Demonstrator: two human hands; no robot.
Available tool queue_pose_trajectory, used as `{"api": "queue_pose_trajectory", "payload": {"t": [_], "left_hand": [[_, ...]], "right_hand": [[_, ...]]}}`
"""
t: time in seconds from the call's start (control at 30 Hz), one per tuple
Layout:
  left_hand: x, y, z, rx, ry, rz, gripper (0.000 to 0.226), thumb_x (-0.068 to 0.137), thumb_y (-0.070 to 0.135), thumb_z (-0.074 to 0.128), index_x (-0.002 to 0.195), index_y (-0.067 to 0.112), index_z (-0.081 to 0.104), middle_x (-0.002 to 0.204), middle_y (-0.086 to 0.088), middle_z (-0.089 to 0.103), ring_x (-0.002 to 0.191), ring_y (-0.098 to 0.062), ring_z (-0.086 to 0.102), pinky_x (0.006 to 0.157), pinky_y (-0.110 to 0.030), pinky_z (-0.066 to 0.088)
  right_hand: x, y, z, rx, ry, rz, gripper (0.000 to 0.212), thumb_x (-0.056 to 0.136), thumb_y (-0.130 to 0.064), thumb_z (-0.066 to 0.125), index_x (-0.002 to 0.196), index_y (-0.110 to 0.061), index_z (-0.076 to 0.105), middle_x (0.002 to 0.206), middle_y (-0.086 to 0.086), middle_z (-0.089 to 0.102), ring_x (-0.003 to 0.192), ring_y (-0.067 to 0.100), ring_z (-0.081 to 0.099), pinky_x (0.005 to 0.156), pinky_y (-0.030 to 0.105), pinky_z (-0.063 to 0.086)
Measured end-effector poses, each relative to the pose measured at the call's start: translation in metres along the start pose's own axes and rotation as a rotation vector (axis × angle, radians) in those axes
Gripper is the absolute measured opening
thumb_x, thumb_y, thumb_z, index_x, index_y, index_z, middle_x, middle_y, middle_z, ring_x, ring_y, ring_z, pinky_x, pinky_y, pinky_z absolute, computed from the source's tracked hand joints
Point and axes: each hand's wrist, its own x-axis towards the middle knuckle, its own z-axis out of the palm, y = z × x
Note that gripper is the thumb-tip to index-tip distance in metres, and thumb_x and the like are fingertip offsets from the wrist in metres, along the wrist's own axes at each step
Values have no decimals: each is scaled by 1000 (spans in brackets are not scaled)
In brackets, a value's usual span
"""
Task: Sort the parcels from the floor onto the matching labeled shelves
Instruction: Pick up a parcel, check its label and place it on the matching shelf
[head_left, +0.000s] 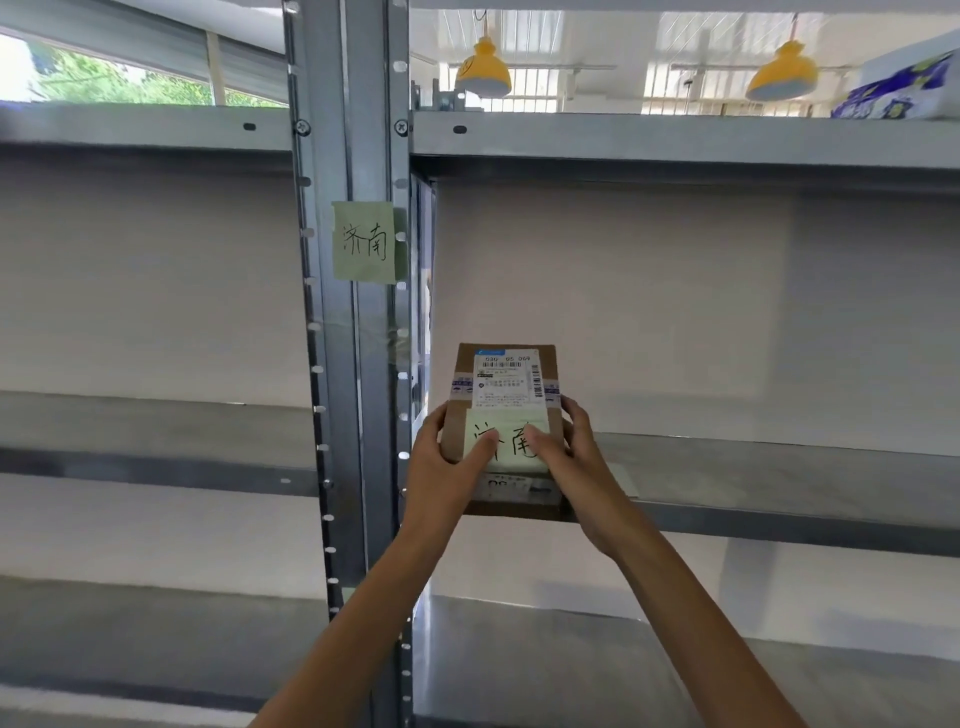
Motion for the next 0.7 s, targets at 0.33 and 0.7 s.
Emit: {"api": "queue_pose_trajectory", "payload": {"t": [0.33, 0.7], "left_hand": [[67, -24, 7, 182, -1, -115, 36, 87, 36, 59, 118, 23, 45, 96, 7, 63, 76, -5, 66, 53, -13, 51], [98, -39, 12, 257, -35, -232, 26, 93, 52, 37, 111, 34, 42, 83, 17, 60, 72, 0, 62, 49, -14, 45]], "right_hand": [[56, 18, -8, -31, -180, 158, 50, 92, -43, 52, 135, -41, 27, 121, -17, 58, 94, -6, 63, 67, 15, 55], [86, 17, -16, -36, -189, 275, 71, 94, -54, 30, 147, -37, -15, 147, -8, 35, 111, 6, 40, 114, 44, 24]]}}
